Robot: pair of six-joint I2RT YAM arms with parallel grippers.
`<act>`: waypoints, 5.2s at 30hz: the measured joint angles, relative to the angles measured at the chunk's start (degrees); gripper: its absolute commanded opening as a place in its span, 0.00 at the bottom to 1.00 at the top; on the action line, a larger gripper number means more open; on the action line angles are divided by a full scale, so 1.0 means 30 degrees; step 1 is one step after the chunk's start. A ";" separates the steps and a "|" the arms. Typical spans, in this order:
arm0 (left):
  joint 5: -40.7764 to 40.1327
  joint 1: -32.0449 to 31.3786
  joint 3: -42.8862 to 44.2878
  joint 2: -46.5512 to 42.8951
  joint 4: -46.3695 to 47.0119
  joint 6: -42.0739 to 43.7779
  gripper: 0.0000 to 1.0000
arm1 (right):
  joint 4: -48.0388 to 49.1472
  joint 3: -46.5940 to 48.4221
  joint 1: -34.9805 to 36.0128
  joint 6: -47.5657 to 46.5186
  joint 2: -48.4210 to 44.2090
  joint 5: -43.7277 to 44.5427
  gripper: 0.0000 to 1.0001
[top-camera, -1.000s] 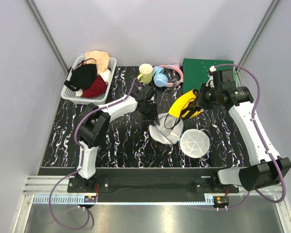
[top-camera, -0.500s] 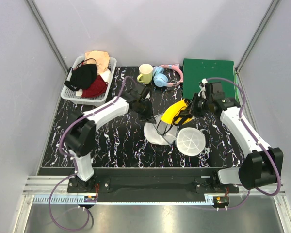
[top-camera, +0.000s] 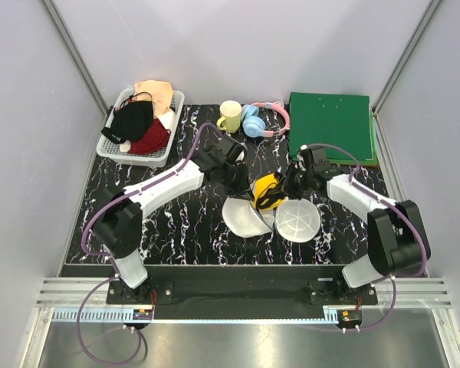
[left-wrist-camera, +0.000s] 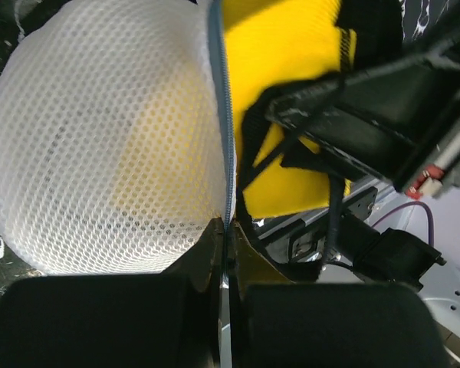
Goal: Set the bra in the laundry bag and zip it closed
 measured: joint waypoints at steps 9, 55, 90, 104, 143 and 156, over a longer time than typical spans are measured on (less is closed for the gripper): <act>-0.0080 -0.0357 -0.0306 -0.0117 0.0117 0.0175 0.58 | 0.2783 -0.0109 0.1253 0.1508 0.3118 -0.1712 0.00; -0.3271 0.1341 -0.8473 -0.1843 -0.0867 -0.0058 0.51 | -0.0335 0.2805 0.5151 -0.1501 0.6033 -0.1282 0.90; -0.2841 -0.1617 0.5916 0.6652 -0.3497 0.2193 0.16 | -0.5348 0.3956 -0.4539 -0.2419 0.4874 0.8306 0.59; -0.3730 -0.1603 0.4386 0.6659 -0.3847 0.3563 0.14 | -0.4189 0.3410 -0.2637 -0.1989 0.4779 1.0783 0.00; -0.8269 -0.6936 -0.4991 -0.4801 0.8145 0.5829 0.84 | -1.3274 1.0171 0.3242 0.1530 -0.1792 0.6025 0.00; -0.9530 -0.6069 -0.4073 -0.3133 0.8437 0.4481 0.06 | -1.3238 0.9755 0.3293 0.3162 -0.2521 0.4524 0.35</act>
